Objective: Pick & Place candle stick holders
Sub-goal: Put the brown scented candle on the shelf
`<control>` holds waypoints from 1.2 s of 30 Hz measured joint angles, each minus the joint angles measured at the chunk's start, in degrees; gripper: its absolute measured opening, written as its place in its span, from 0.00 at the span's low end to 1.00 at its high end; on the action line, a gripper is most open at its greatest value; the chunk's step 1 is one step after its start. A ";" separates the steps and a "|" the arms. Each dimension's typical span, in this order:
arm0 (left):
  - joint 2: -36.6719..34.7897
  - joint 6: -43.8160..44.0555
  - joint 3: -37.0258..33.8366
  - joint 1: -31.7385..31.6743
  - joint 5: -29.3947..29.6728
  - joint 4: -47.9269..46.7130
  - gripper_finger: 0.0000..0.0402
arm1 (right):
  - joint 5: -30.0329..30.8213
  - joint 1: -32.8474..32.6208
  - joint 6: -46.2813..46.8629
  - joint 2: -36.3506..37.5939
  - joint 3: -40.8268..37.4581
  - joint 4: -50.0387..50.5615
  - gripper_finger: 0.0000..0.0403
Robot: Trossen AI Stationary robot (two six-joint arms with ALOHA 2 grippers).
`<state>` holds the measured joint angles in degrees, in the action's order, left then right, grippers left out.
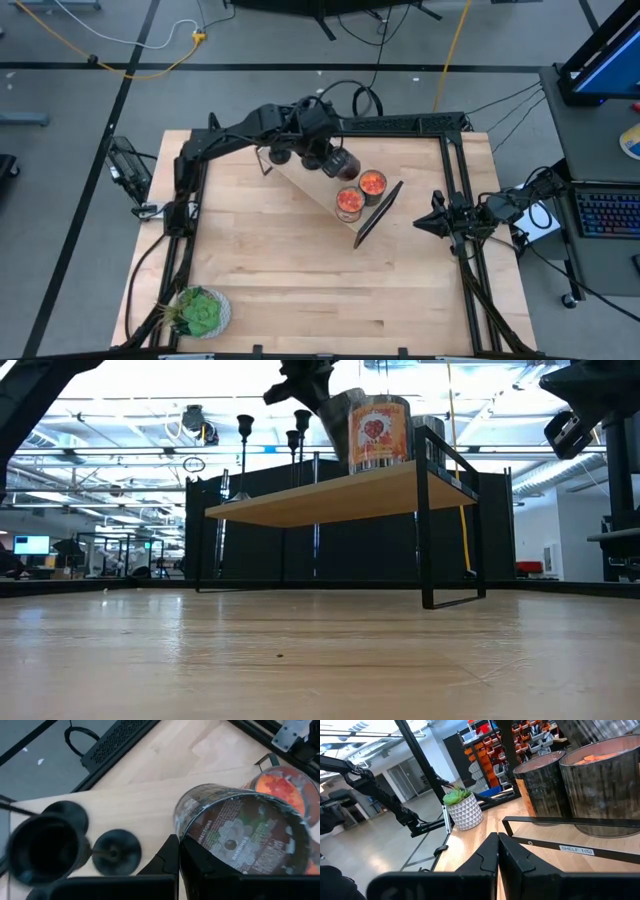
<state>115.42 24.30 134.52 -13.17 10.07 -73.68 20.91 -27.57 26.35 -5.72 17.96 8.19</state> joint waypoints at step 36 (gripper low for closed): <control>5.53 -1.58 0.17 0.61 -2.56 -1.15 0.00 | -0.08 -0.02 -0.02 0.00 0.00 -0.02 0.00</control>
<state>120.95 22.72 134.69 -12.56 7.51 -74.83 20.83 -27.59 26.33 -5.72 17.96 8.17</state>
